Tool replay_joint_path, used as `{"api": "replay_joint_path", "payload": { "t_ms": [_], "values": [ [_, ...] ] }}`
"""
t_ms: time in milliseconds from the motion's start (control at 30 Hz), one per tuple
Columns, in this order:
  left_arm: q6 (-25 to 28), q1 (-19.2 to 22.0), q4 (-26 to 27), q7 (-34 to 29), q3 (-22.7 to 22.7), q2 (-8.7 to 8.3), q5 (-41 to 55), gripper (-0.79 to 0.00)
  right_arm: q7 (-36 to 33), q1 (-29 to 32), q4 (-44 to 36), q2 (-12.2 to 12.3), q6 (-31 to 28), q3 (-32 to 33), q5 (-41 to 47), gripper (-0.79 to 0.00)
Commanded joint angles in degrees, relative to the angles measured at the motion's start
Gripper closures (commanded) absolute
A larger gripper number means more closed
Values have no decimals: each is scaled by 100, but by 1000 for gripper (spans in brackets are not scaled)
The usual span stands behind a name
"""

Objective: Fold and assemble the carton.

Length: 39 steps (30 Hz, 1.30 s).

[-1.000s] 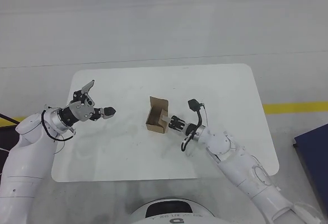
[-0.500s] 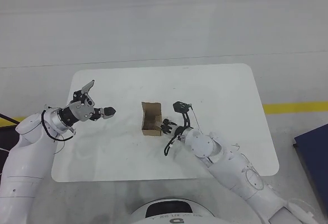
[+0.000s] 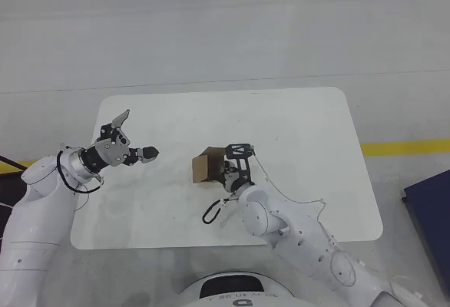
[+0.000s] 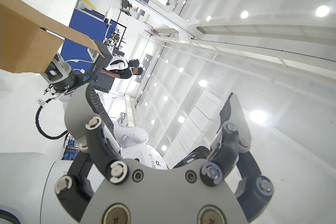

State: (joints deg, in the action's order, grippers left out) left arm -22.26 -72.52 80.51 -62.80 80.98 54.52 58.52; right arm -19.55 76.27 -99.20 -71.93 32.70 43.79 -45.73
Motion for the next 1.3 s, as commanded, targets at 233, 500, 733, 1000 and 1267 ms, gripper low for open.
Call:
{"api": "replay_joint_path", "payload": {
  "t_ms": [233, 500, 733, 1000, 1267],
  "values": [
    [0, 0, 0, 0, 0, 0, 0, -785, -53, 433, -411, 48, 425, 445, -79, -28],
    [30, -86, 143, 165, 5, 1, -63, -785, -205, 833, -778, 105, 220, 874, 158, -785],
    [452, 105, 248, -16, -319, -112, -2188, -785, 631, 1472, -902, 171, -1652, 1807, 1647, -785],
    [1560, 1276, 148, -347, -1588, -32, -4838, -785, 1336, 1683, -97, 172, -3466, 2242, 2588, -696],
    [2835, 2590, -779, -136, -3068, 433, -5697, -785, 1695, 1963, 267, 168, -4615, 2392, 3128, -603]
  ]
}}
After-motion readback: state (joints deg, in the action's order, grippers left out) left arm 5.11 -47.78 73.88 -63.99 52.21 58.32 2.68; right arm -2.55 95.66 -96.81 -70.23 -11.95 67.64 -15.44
